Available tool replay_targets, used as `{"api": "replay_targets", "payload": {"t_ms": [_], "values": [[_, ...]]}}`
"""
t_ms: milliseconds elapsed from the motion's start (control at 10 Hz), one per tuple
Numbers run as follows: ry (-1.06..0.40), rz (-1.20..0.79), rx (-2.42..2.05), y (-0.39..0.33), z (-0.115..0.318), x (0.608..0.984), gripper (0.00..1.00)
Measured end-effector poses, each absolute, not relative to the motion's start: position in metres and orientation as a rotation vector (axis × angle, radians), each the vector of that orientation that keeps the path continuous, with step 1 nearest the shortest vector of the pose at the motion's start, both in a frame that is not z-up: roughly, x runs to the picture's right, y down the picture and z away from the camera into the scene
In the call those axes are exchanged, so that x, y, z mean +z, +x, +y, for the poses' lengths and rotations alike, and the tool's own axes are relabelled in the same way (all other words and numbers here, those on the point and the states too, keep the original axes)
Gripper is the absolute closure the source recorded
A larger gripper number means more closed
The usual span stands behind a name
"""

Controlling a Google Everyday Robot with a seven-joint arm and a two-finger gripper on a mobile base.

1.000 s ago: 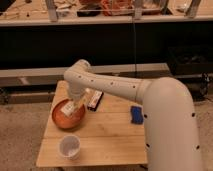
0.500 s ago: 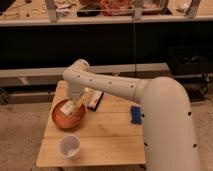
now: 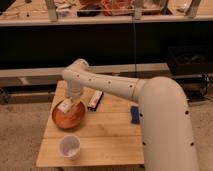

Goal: Place the bottle in the ceramic bowl

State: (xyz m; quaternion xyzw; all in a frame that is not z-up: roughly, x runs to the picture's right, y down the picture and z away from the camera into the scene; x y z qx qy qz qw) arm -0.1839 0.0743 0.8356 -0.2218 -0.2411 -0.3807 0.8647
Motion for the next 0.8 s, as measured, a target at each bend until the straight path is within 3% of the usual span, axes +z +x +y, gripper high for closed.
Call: {"api": "replay_targets", "payload": {"t_ms": [200,400,800], "values": [[-0.466,-0.507,-0.802,-0.1836,0.0739,0.8369,0.35],[-0.466,-0.509,-0.806,-0.1834,0.0740,0.8383,0.20],[-0.465,-0.512,-0.817,-0.1851,0.0734,0.8407,0.20]]}}
